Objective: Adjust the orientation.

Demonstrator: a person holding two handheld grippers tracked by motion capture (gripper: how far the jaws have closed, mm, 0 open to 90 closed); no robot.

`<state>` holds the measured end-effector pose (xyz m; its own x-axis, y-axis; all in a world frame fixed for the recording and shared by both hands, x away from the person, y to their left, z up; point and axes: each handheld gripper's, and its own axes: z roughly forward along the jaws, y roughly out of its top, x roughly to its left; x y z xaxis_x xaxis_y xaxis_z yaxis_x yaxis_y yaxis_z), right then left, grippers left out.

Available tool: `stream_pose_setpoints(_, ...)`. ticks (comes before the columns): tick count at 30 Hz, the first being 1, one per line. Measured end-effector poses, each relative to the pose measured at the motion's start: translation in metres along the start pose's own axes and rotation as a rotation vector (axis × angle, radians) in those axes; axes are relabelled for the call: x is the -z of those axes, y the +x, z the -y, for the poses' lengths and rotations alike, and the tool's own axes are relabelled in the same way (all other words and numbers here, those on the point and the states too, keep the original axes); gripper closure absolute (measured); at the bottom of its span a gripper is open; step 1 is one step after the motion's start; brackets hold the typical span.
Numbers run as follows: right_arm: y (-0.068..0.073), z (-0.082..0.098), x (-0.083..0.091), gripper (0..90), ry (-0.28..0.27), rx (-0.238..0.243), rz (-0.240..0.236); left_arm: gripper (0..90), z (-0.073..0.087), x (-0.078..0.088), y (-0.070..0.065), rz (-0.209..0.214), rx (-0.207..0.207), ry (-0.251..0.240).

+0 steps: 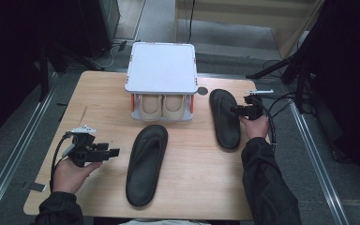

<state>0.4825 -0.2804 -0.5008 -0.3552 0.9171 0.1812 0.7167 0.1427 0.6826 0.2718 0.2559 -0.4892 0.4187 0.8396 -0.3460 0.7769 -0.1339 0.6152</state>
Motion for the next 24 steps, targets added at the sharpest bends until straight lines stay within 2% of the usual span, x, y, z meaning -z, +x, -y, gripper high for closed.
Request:
stream_pose_setpoints(6, -0.0023, 0.0013, -0.0029, 72.8, 0.009, -0.020, 0.005, 38.6, -0.0002, -0.0017, -0.0002, -0.002, -0.008, 0.007)
stream_pose_setpoints(13, -0.0016, -0.0003, -0.0023, 73.8, 0.018, -0.034, 0.010, 38.6, -0.0003, -0.0012, 0.0005, 0.003, -0.004, 0.009)
stream_pose_setpoints(15, -0.0016, -0.0011, -0.0010, 73.9, 0.019, -0.056, 0.007, 38.6, -0.0002, -0.0007, 0.0008, 0.003, -0.002, 0.006)
stream_pose_setpoints(21, -0.0006, -0.0031, 0.0021, 73.9, 0.012, -0.045, 0.001, 38.6, -0.0003, -0.0011, 0.0006, 0.004, -0.003, 0.008)
stream_pose_setpoints(24, -0.0004, -0.0041, 0.0043, 73.9, 0.012, -0.058, -0.004, 38.5, -0.0004, -0.0013, 0.0006, 0.004, -0.005, 0.009)
